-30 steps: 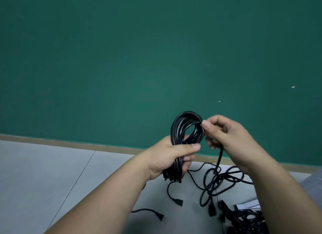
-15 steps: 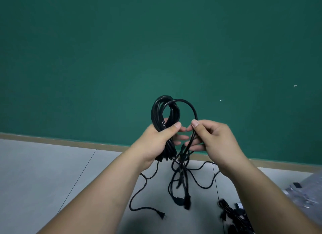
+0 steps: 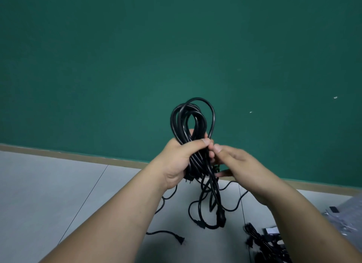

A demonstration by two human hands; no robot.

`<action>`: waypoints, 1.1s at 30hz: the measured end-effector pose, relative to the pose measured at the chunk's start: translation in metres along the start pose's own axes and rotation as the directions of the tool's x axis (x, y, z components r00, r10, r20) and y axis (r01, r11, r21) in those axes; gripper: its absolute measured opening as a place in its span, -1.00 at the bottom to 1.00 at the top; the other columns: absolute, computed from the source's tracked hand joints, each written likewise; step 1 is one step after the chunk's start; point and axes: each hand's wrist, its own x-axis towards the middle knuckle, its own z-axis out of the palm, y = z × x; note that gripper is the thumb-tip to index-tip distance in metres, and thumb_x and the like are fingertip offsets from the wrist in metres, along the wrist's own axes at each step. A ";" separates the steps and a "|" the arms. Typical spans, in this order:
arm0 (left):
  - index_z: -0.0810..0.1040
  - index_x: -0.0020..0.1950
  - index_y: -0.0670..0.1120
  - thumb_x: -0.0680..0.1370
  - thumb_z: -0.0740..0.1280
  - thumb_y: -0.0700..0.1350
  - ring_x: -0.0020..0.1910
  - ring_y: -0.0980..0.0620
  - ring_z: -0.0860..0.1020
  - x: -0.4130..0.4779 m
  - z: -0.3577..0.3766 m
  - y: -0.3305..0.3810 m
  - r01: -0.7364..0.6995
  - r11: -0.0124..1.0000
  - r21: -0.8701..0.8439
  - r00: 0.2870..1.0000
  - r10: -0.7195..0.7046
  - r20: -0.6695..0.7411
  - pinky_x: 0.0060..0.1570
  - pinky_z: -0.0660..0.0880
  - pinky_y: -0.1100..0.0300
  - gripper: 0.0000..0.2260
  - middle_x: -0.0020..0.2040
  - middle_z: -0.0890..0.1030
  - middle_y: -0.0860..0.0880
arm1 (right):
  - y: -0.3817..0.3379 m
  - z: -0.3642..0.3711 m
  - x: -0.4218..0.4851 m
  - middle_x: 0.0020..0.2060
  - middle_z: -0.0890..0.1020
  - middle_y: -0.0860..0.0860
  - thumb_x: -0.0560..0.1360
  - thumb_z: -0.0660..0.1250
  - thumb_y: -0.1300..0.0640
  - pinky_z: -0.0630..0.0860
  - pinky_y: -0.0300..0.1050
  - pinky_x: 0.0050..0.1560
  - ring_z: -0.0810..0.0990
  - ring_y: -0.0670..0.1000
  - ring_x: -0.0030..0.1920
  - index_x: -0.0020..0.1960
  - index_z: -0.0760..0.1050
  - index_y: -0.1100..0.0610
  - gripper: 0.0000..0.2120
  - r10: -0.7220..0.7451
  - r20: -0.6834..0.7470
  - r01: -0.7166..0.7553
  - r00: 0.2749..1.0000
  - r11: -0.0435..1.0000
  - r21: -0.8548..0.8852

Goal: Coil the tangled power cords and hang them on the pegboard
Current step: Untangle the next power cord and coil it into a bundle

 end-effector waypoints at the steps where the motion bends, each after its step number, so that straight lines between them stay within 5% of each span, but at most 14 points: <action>1: 0.61 0.07 -0.16 0.65 0.39 -0.27 -0.15 -0.06 0.63 0.001 -0.002 0.001 -0.026 0.999 -0.046 0.999 0.025 -0.020 -0.03 0.65 -0.02 -0.96 -0.08 0.63 -0.14 | 0.001 -0.002 -0.001 0.16 0.73 -0.05 0.72 0.24 -0.12 0.60 0.02 0.31 0.67 -0.02 0.23 0.26 0.64 -0.07 -0.74 -0.003 0.069 0.006 0.998 0.999 -0.046; 5: 0.54 0.10 -0.13 0.66 0.33 -0.30 -0.18 -0.07 0.57 0.004 -0.008 0.008 -0.124 0.976 -0.179 0.990 0.110 -0.090 -0.05 0.62 -0.03 -0.91 -0.11 0.58 -0.12 | 0.004 -0.008 -0.001 0.02 0.73 -0.11 0.59 0.51 0.15 0.57 -0.19 0.12 0.68 -0.18 -0.05 0.18 0.69 -0.10 -0.78 -0.053 0.148 0.088 0.988 0.966 -0.241; 9: 0.53 0.09 -0.13 0.65 0.33 -0.30 -0.19 -0.09 0.55 0.007 -0.016 0.012 -0.231 0.967 -0.106 0.960 0.208 -0.188 -0.04 0.58 -0.04 -0.91 -0.13 0.55 -0.12 | 0.007 -0.010 0.003 -0.16 0.69 -0.19 0.44 0.65 0.00 0.49 -0.38 -0.07 0.64 -0.18 -0.11 -0.05 0.72 -0.16 -0.85 -0.200 -0.180 0.100 0.963 0.887 -0.451; 14: 0.53 0.04 -0.13 0.66 0.30 -0.32 -0.23 -0.08 0.53 0.007 -0.017 0.017 -0.287 0.955 -0.070 0.914 0.252 -0.318 -0.07 0.57 -0.03 -0.89 -0.17 0.56 -0.11 | 0.010 -0.017 0.004 -0.18 0.61 -0.10 0.49 0.61 0.00 0.45 -0.36 -0.19 0.56 -0.09 -0.21 0.00 0.72 -0.18 -0.87 -0.207 -0.141 0.081 0.968 0.792 -0.605; 24: 0.55 -0.03 -0.14 0.64 0.32 -0.35 -0.30 0.02 0.54 0.009 -0.024 0.028 -0.326 0.945 0.018 0.800 0.286 -0.528 -0.20 0.56 0.15 -0.87 -0.23 0.56 -0.07 | 0.014 -0.022 0.008 -0.20 0.69 -0.16 0.68 0.36 0.06 0.38 -0.45 -0.27 0.56 -0.32 -0.22 0.05 0.63 -0.07 -0.91 -0.204 -0.431 -0.065 0.879 0.843 -0.533; 29: 0.54 -0.01 -0.09 0.62 0.33 -0.30 -0.33 -0.01 0.54 0.012 -0.031 0.028 -0.304 0.945 0.122 0.777 0.320 -0.542 -0.07 0.53 0.01 -0.89 -0.22 0.56 -0.03 | 0.016 -0.020 0.012 -0.23 0.69 -0.11 0.73 0.23 0.06 0.36 -0.24 -0.25 0.59 -0.12 -0.16 0.08 0.51 -0.02 -0.90 -0.180 -0.553 -0.097 0.813 0.895 -0.435; 33: 0.56 -0.03 -0.07 0.62 0.34 -0.28 -0.33 -0.01 0.55 0.012 -0.031 0.028 -0.315 0.939 0.135 0.731 0.332 -0.596 -0.17 0.52 0.09 -0.88 -0.22 0.58 -0.01 | 0.017 -0.014 0.012 -0.22 0.68 -0.08 0.74 0.19 0.06 0.42 -0.08 -0.19 0.62 0.07 -0.20 0.13 0.46 -0.02 -0.91 -0.208 -0.624 -0.029 0.753 0.937 -0.348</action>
